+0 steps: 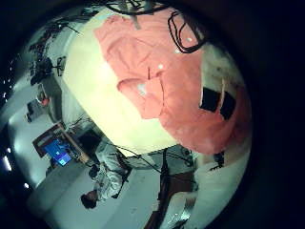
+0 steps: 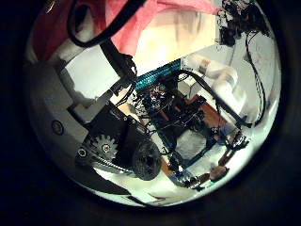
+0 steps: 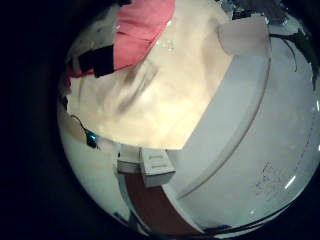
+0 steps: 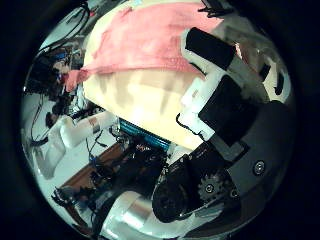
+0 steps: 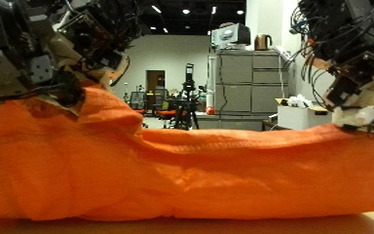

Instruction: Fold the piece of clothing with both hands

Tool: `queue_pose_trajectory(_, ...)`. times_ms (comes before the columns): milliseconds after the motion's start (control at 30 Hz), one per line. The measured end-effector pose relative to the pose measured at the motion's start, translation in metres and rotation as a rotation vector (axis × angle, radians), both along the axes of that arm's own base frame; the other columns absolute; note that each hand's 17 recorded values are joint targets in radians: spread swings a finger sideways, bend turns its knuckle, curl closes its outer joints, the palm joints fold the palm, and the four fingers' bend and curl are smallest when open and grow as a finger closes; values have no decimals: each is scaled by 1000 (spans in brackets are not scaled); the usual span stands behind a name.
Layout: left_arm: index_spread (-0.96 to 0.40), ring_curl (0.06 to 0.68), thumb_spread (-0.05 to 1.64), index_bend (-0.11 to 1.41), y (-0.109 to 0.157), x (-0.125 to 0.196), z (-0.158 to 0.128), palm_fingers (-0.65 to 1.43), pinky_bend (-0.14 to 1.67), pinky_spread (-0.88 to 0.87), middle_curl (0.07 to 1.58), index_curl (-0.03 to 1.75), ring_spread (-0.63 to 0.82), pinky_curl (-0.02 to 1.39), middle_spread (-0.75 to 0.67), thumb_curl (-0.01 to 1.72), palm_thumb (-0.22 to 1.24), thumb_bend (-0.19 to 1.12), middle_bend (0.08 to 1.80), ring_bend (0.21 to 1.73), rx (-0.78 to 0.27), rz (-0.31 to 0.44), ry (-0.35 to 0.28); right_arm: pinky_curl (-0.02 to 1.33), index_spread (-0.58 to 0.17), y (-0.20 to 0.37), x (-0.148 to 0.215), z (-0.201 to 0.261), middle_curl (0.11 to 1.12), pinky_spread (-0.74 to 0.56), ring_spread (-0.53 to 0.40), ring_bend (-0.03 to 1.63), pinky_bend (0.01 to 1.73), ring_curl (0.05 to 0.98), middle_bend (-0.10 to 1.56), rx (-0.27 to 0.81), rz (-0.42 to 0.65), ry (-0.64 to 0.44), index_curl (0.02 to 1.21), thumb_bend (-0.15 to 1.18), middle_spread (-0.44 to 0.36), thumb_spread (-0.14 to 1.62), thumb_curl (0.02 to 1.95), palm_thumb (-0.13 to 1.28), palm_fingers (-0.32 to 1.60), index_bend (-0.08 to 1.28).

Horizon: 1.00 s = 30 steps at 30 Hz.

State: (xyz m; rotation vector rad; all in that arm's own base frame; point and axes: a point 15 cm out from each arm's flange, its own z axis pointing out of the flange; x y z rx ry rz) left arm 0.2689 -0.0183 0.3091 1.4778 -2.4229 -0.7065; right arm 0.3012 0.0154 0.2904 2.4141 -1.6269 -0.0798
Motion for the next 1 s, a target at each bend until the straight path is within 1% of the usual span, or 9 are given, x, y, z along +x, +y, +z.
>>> queue_pose_trajectory(167,-641,530,931,166,9,34,13,1028,1056,-682,1119,1371,-471,612,-635,733,841,-16,840,1292,-8,30,-27,756,-272,9,47,22,824,-284,-213,1373,1238,637,1222,10,-4,-54,840,-3,-184,1262,485,1076,1138,1040)
queue_pose_trajectory(267,-637,531,931,167,15,58,19,1023,1054,-683,1121,1374,-471,613,-635,732,841,-16,836,1294,-9,53,-43,760,-270,16,83,32,827,-281,-212,1378,1235,636,1221,22,-11,-100,840,-3,-184,1263,492,1088,1140,1044)
queue_pose_trajectory(500,-624,532,931,168,31,109,12,1021,1046,-689,1123,1380,-467,613,-635,730,841,-16,836,1297,-9,111,-50,768,-267,34,161,30,831,-276,-211,1386,1236,632,1218,46,-25,-181,839,-7,-184,1263,506,1096,1140,1046)
queue_pose_trajectory(600,-619,534,931,166,38,135,3,1014,1046,-689,1127,1385,-465,615,-633,729,842,-16,840,1295,-13,135,-50,772,-268,40,195,20,832,-275,-210,1389,1234,630,1217,50,-28,-197,841,-7,-185,1268,510,1094,1140,1049)
queue_pose_trajectory(733,-611,539,937,170,48,166,-15,980,1041,-690,1133,1395,-464,622,-632,728,845,-16,835,1302,-14,166,-42,778,-268,51,241,4,835,-276,-209,1393,1230,627,1217,55,-27,-215,842,-8,-185,1275,516,1090,1137,1054)
queue_pose_trajectory(833,-605,543,939,172,56,190,-37,961,1033,-691,1136,1398,-463,627,-633,720,836,-20,841,1308,-14,191,-40,781,-268,61,271,-14,836,-276,-209,1395,1227,625,1217,56,-21,-213,842,-9,-185,1278,519,1084,1137,1056)
queue_pose_trajectory(900,-601,546,937,177,58,203,-54,937,1023,-689,1137,1402,-465,631,-632,705,811,-29,839,1310,-18,207,-31,785,-268,69,280,-40,837,-277,-209,1398,1227,623,1218,53,-13,-188,841,-10,-185,1280,520,1072,1134,1050)
queue_pose_trajectory(933,-599,547,939,178,59,209,-64,924,1018,-690,1138,1404,-466,633,-632,697,801,-30,841,1312,-15,212,-28,786,-267,73,286,-46,838,-277,-208,1399,1226,623,1218,57,-9,-202,841,-15,-185,1279,519,1060,1134,1048)
queue_pose_trajectory(1000,-595,543,940,173,61,222,-77,882,1011,-688,1135,1401,-466,639,-631,686,788,-30,843,1292,-18,217,-60,786,-267,83,304,-58,837,-276,-208,1393,1227,621,1214,70,2,-249,841,-23,-185,1276,515,1030,1130,1049)
